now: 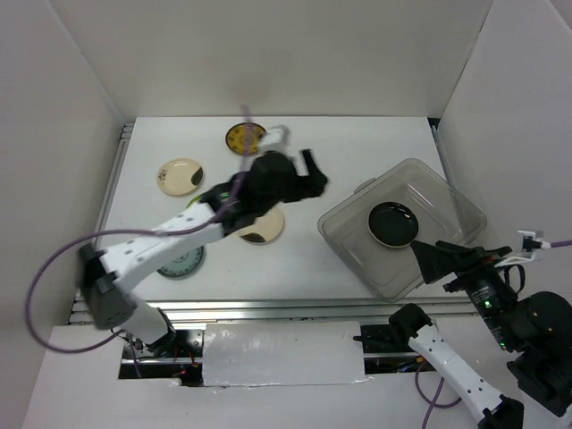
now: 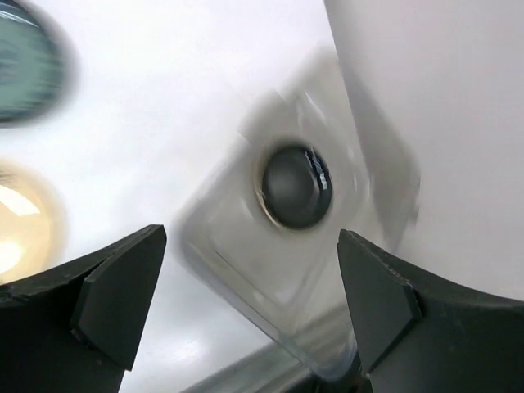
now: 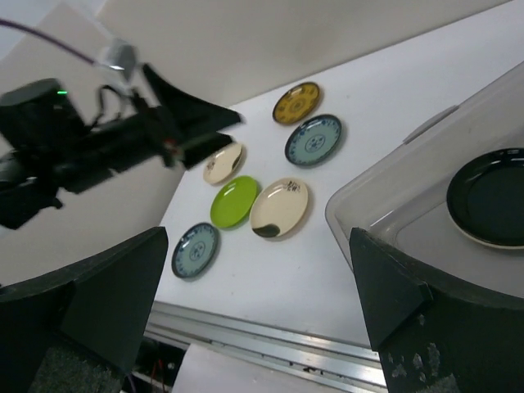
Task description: Place the plates into the plastic bin on the countertop
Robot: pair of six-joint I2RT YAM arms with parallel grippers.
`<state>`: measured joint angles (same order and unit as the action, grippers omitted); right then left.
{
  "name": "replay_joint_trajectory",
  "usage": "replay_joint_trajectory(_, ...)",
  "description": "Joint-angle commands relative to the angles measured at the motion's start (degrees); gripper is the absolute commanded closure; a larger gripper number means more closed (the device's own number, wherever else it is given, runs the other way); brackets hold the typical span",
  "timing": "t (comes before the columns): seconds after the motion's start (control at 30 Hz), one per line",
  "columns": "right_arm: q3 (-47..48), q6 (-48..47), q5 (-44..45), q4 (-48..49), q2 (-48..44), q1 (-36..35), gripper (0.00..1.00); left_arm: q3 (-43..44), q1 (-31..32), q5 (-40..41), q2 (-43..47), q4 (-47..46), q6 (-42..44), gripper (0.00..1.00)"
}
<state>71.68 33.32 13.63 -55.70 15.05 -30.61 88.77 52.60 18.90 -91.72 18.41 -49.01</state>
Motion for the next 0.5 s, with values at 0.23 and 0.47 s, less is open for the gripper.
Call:
replay_joint_trajectory(0.23, -11.03, -1.77, -15.99, 14.21, -0.37, -0.85, 0.00, -56.31, -20.24, 4.87, 33.09, -25.75, -15.68, 0.01)
replay_joint_trajectory(0.47, -12.26, -1.77, -16.62, 14.39, -0.55, -0.77, 0.00, -61.44, -26.23, -2.45, 22.92, -40.11, -14.88, 0.01)
